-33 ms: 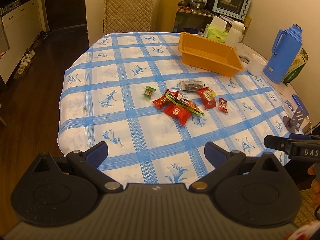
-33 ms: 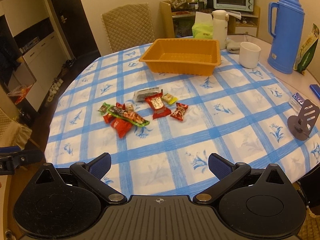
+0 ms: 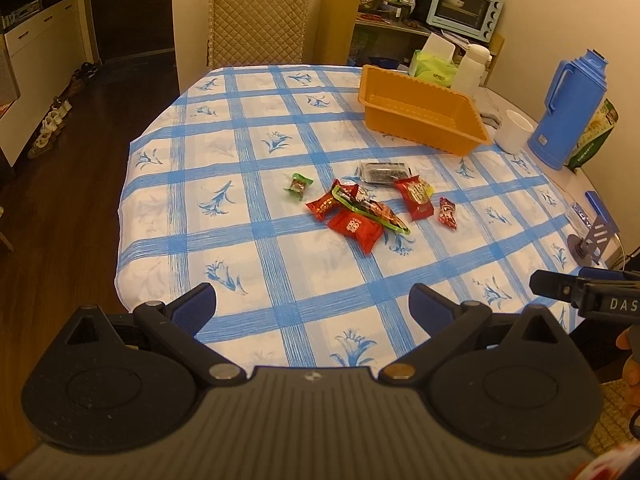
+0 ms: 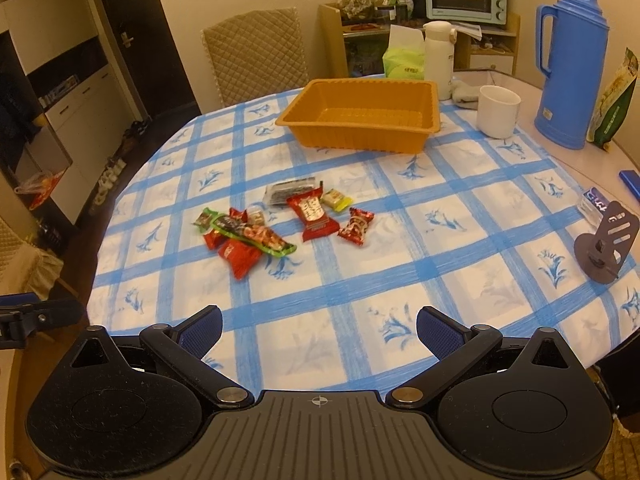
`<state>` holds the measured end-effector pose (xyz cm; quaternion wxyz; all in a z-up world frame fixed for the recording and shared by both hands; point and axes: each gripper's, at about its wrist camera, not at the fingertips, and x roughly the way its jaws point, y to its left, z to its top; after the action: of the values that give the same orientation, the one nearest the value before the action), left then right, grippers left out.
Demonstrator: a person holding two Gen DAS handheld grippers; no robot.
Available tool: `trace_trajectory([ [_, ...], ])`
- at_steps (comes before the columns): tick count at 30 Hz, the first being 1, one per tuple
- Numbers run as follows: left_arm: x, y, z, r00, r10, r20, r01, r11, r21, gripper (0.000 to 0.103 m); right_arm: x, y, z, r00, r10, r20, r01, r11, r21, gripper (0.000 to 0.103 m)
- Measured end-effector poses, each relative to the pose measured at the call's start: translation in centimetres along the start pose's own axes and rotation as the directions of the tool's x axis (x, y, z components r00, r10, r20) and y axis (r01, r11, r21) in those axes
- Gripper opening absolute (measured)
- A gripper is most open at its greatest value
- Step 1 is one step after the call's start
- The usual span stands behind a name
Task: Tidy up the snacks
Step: 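Grasp the small red-brown wrapped candy with the right tool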
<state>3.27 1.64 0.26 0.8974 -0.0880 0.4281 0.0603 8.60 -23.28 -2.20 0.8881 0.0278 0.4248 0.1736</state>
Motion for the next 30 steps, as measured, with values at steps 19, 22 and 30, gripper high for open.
trace_trajectory([
  [19, 4.8, 0.0, 2.1, 0.994, 0.107, 0.014, -0.105, 0.988, -0.111, 0.100, 7.9, -6.3, 4.2, 0.999, 0.054, -0.009, -0.054, 0.995, -0.079, 0.091],
  [22, 5.6, 0.1, 2.3, 0.992, 0.129, 0.010, -0.127, 0.983, -0.134, 0.099, 9.4, -6.9, 4.9, 0.997, 0.070, -0.019, -0.072, 0.993, -0.093, 0.086],
  [30, 7.4, 0.1, 2.5, 0.984, 0.177, -0.011, -0.176, 0.967, -0.187, 0.097, 14.1, -7.9, 6.9, 0.989, 0.132, -0.060, -0.138, 0.985, -0.108, 0.061],
])
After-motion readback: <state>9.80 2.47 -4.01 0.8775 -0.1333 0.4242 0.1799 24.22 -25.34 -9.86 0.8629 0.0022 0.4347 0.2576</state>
